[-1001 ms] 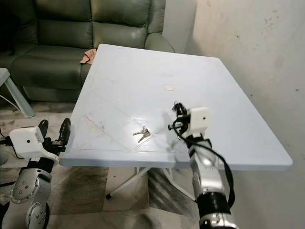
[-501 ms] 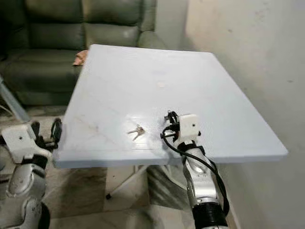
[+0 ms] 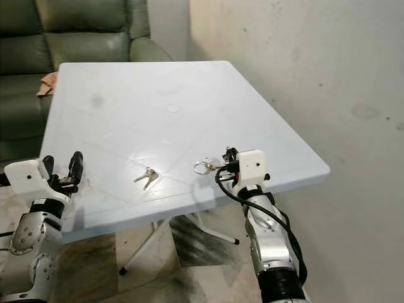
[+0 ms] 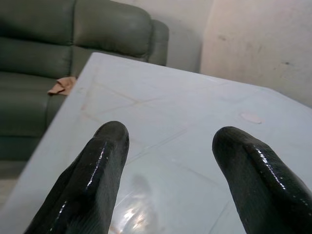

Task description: Hang keys on a hook

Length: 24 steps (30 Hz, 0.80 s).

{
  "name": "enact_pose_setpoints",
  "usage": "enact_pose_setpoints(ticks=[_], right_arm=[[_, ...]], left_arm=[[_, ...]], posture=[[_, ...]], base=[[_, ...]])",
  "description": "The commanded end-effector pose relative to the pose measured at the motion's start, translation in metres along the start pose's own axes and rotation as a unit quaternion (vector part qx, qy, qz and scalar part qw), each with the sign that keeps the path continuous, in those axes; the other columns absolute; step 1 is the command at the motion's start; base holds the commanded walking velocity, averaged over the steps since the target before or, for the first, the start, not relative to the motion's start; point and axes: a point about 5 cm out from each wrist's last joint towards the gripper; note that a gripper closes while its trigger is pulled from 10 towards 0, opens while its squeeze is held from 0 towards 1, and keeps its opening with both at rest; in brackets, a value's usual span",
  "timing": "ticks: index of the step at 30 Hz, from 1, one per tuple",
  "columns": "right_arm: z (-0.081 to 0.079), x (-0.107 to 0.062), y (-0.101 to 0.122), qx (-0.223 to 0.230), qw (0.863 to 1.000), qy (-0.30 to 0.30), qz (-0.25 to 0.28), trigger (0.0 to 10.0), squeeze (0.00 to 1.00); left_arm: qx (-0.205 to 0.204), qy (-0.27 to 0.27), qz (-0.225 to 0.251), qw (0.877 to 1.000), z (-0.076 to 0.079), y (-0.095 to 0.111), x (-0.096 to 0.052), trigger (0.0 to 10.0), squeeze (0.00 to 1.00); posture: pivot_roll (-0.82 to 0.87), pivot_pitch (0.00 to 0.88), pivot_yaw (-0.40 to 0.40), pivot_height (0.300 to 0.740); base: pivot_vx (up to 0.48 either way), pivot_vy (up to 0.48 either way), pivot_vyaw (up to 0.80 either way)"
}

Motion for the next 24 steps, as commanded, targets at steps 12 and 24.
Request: enact_pose_setpoints(ticks=[12, 24], right_arm=[[-0.0014, 0.0032, 0.0064, -0.012, 1.000, 0.006, 0.008, 10.0, 0.00], [-0.0040, 0.0023, 0.0044, -0.014, 1.000, 0.008, 0.004, 10.0, 0.00]], left_arm=[[0.008, 0.007, -0.006, 1.000, -0.0027, -0.0030, 0.0017, 10.0, 0.00], [0.014, 0.004, -0.011, 1.000, -0.0018, -0.0034, 0.0027, 10.0, 0.00]], posture=[[-0.06, 0.000, -0.064, 0.732], [-0.05, 0.000, -0.060, 0.732]], base=[[0.000, 0.000, -0.78], [0.000, 0.038, -0.78]])
Point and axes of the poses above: a point about 5 cm out from each wrist's last joint towards the gripper, its own x axis pointing out of the wrist towards the gripper, its own y axis along the axis of the wrist's last joint, z = x × y, and after that the axes turned 1 degree about -x, right-handed
